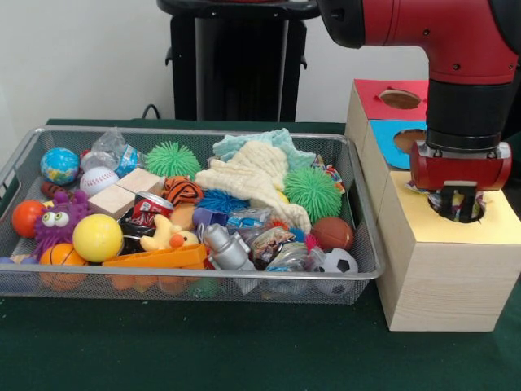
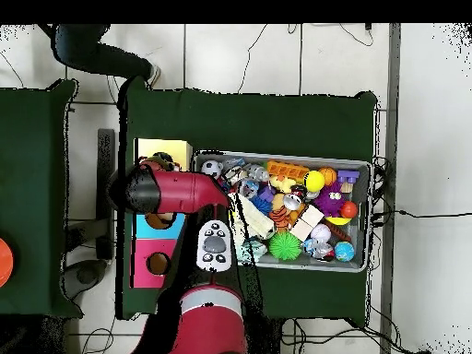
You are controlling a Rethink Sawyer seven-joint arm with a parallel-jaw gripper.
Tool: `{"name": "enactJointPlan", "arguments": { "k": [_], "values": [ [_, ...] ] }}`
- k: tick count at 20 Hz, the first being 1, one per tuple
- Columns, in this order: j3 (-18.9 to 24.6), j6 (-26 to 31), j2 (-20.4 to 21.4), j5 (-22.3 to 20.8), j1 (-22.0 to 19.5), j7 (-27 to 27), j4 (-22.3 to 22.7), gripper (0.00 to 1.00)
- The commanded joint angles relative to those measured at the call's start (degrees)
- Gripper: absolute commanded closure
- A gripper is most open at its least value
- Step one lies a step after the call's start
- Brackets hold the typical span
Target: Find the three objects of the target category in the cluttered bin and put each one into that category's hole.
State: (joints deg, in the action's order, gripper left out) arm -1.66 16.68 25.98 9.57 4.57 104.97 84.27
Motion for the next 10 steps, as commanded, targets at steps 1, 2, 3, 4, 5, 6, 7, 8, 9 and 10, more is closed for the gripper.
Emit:
{"name": "enactJointPlan", "arguments": {
  "k": [1, 2, 3, 4, 5, 6, 7, 8, 9, 10],
  "values": [
    [2.57, -0.32, -4.37, 0.23, 0.21, 9.58, 3.23, 0.0],
    [2.35, -0.22, -4.4, 0.22, 0.37, 9.63, 3.11, 0.0],
    [2.14, -0.12, -4.44, 0.21, 0.53, 9.69, 2.99, 0.0],
    [1.92, -0.03, -4.48, 0.21, 0.69, 9.75, 2.87, 0.0],
    [1.79, -0.13, -4.48, 0.22, 0.81, 9.85, 2.89, 0.0],
    [1.37, -0.01, -4.52, 0.35, 1.12, 10.14, 2.8, 0.0],
    [1.2, 0.03, -4.54, 0.4, 1.24, 10.18, 2.74, 0.0],
    [0.99, 0.07, -4.57, 0.46, 1.38, 10.26, 2.67, 0.0],
    [0.7, 0.14, -4.6, 0.48, 1.59, 10.33, 2.56, 0.0],
    [0.63, 0.52, -4.63, 0.33, 1.64, 9.97, 2.29, 0.0]
  ]
}}
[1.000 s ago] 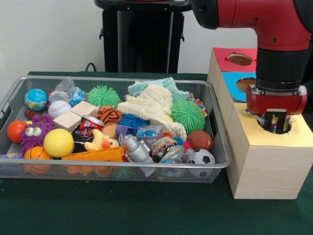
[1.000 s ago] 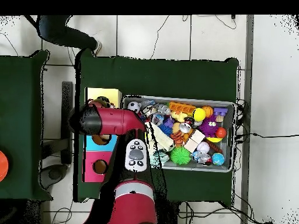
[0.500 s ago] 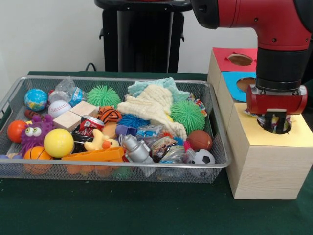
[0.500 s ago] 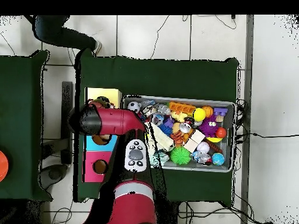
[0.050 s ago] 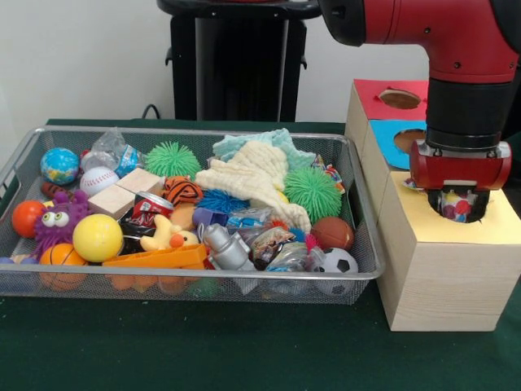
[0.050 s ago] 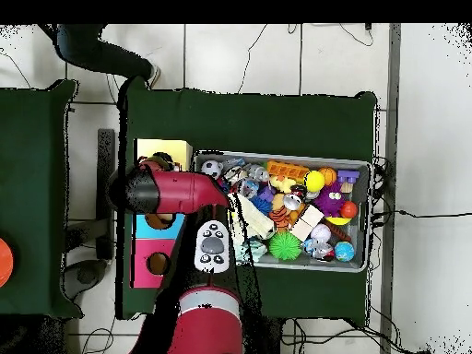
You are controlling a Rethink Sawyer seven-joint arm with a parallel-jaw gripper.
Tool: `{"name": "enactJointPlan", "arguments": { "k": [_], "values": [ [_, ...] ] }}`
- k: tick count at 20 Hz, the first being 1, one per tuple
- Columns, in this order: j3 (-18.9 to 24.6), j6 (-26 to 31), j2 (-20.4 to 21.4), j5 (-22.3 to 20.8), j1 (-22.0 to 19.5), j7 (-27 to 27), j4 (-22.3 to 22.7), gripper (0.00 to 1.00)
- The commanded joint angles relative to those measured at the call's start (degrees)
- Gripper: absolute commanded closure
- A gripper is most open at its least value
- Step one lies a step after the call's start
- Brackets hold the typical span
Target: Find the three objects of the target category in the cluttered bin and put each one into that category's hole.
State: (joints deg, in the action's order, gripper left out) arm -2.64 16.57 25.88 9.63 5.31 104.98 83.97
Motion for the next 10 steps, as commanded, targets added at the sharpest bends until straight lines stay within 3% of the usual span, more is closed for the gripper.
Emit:
{"name": "enactJointPlan", "arguments": {
  "k": [1, 10],
  "values": [
    [1.53, 1.01, -4.57, 0.13, 0.96, 9.6, 2.32, 0.0],
    [1.8, 5.63, -0.11, 1.1, 0.39, 9.39, 4.09, 0.0]
  ]
}}
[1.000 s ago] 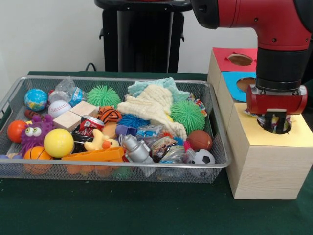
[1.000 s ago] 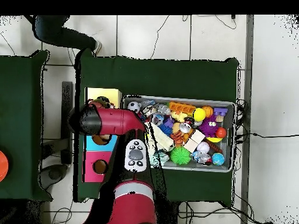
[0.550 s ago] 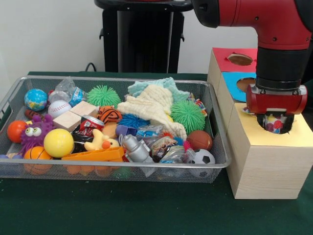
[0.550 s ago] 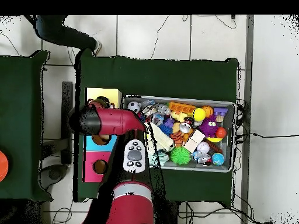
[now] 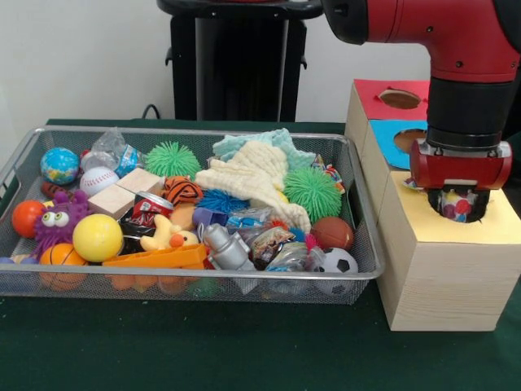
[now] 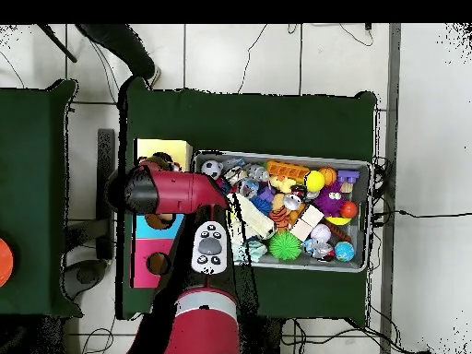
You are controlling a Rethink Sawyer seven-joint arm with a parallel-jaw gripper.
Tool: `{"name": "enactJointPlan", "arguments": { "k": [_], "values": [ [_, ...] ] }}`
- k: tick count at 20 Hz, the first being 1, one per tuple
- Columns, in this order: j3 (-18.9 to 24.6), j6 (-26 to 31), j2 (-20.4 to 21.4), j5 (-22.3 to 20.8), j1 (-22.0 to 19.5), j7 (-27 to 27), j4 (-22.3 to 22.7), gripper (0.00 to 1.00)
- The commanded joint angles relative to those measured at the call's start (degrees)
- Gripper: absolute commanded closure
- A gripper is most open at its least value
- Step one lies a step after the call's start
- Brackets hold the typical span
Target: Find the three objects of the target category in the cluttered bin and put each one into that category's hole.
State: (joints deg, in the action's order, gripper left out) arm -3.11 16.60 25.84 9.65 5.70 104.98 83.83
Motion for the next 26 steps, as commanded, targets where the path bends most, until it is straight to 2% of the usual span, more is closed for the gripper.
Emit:
{"name": "enactJointPlan", "arguments": {
  "k": [1, 6, 13, 26],
  "values": [
    [2.28, 6.53, 0.83, 1.23, -0.06, 9.36, 4.46, 0.0],
    [1.99, 9.79, 3.49, 1.69, -0.09, 9.44, 4.58, 0.0],
    [3.47, 5.94, 1.16, 1.34, -1.23, 9.06, 4.5, 0.0],
    [3.92, 6.13, 1.06, 1.83, -1.36, 9.34, 4.24, 0.0]
  ]
}}
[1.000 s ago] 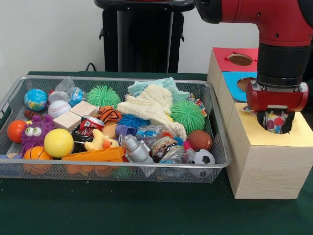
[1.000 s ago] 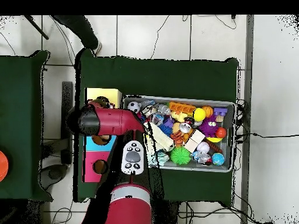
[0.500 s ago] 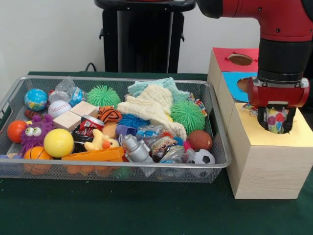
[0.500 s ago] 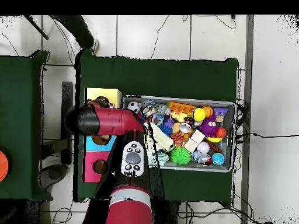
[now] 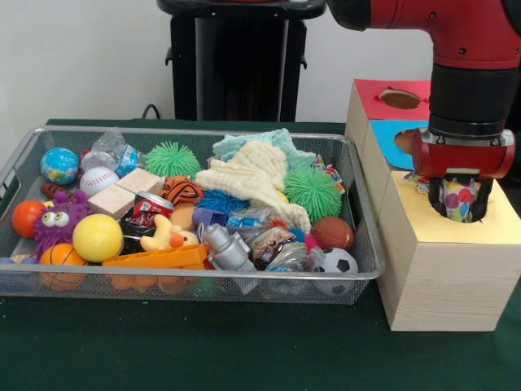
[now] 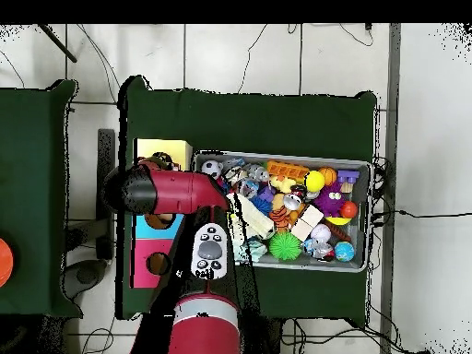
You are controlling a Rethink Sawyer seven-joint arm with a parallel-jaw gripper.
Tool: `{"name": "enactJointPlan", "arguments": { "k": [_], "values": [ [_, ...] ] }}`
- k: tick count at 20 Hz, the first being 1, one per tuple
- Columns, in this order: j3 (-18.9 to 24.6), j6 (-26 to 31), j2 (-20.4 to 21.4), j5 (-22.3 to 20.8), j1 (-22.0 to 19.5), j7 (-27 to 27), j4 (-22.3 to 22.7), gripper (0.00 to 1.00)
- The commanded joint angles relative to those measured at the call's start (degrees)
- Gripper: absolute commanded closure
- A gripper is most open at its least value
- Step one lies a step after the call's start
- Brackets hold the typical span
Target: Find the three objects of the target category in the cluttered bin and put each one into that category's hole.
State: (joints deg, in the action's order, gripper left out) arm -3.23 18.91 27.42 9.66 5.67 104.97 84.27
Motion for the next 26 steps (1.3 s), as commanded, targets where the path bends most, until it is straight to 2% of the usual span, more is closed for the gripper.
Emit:
{"name": "enactJointPlan", "arguments": {
  "k": [1, 7, 12, 15, 18, 26],
  "values": [
    [2.99, 5.96, 0.15, 1.63, -0.73, 9.17, 2.91, 0.0],
    [-0.32, 15.17, 4.8, 1.56, 1.28, 9.88, 1.24, 0.0],
    [-0.69, 16.54, 5.72, 1.62, 1.48, 10.08, 0.92, 0.0],
    [-0.82, 15.28, 5.57, 1.4, 1.63, 10.06, 1.27, 0.0],
    [0.93, 12.48, 5.84, 1.83, 0.43, 9.34, 2.86, 0.0],
    [0.89, 11.42, 5.72, 1.48, 0.33, 9.1, 3.05, 0.0]
  ]
}}
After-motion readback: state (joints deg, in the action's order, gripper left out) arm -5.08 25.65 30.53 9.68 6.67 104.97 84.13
